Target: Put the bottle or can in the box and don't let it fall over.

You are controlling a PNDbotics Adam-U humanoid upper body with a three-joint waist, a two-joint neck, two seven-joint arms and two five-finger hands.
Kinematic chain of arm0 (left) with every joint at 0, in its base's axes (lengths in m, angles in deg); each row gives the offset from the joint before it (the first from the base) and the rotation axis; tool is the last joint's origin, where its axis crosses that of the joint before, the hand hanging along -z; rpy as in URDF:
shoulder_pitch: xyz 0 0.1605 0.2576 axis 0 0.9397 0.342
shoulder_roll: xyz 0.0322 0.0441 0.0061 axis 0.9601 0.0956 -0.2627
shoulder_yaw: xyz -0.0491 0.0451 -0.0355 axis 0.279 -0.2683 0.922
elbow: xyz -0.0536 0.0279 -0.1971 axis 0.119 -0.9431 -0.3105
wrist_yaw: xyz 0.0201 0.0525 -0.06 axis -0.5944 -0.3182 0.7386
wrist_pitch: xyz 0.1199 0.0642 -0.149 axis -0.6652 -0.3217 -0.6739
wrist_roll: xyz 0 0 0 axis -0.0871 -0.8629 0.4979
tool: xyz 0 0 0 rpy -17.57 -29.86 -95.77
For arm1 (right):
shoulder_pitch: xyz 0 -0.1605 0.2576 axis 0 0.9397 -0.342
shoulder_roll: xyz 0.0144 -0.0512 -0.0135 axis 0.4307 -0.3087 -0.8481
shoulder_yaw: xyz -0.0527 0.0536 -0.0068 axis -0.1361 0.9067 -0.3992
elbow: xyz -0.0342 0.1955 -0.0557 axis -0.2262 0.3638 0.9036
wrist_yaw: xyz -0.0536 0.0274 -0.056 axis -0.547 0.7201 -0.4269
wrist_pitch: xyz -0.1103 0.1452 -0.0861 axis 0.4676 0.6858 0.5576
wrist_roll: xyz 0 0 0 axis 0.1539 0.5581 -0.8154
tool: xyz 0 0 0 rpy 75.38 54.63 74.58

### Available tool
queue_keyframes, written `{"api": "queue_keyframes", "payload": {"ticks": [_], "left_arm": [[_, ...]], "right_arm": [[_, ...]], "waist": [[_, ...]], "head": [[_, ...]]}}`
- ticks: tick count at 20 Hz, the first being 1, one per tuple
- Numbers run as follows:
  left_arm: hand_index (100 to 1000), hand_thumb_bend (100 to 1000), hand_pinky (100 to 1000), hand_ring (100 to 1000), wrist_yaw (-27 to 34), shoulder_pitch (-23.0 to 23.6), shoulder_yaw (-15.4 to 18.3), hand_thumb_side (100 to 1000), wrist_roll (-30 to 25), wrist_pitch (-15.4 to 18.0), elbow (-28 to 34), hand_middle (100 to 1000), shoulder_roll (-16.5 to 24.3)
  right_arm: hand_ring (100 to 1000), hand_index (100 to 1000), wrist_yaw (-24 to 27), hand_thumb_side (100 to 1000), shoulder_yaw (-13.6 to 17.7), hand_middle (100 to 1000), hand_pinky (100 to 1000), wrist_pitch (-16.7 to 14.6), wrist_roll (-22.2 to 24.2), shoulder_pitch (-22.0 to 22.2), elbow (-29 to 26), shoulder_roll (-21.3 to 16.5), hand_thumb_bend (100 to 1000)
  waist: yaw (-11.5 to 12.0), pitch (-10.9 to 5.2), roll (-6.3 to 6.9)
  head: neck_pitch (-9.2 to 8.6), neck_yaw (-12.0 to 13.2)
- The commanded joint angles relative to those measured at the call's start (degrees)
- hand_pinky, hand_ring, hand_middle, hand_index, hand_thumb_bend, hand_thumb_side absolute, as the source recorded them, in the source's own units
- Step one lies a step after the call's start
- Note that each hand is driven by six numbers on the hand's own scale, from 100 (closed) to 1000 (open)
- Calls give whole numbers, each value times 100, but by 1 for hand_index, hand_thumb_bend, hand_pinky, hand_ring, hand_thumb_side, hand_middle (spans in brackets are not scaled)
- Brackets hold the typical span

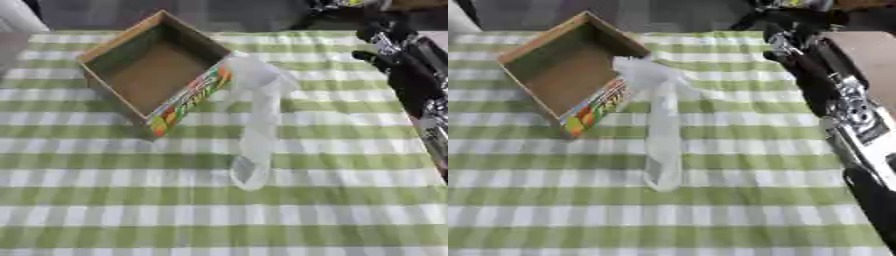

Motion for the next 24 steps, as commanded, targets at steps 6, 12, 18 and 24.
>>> {"api": "queue_keyframes", "payload": {"ticks": [6,12,18,24], "left_arm": [[855,120,924,846,-47,-23,76,849,13,18,78,939,116],[855,119,924,846,-52,-18,78,849,14,22,78,939,123],[855,119,924,846,-53,-20,74,849,11,22,77,939,128],[855,119,924,846,-52,-28,67,849,4,18,75,939,129]], "right_arm": [[1000,932,28,567,128,1000,897,-55,-56,-30,-52,-182,100],[1000,945,-13,571,92,1000,898,-156,84,25,-139,-195,100],[1000,972,-240,576,33,1000,905,-382,631,85,-337,-251,100],[1000,999,-459,589,-97,1000,916,-523,1194,142,-368,-306,100]], "waist": [[-4,-55,14],[-3,-44,19],[-10,-43,20],[1,-48,16]], "head": [[-68,7],[-66,1],[-60,-9],[-56,-18]]}}
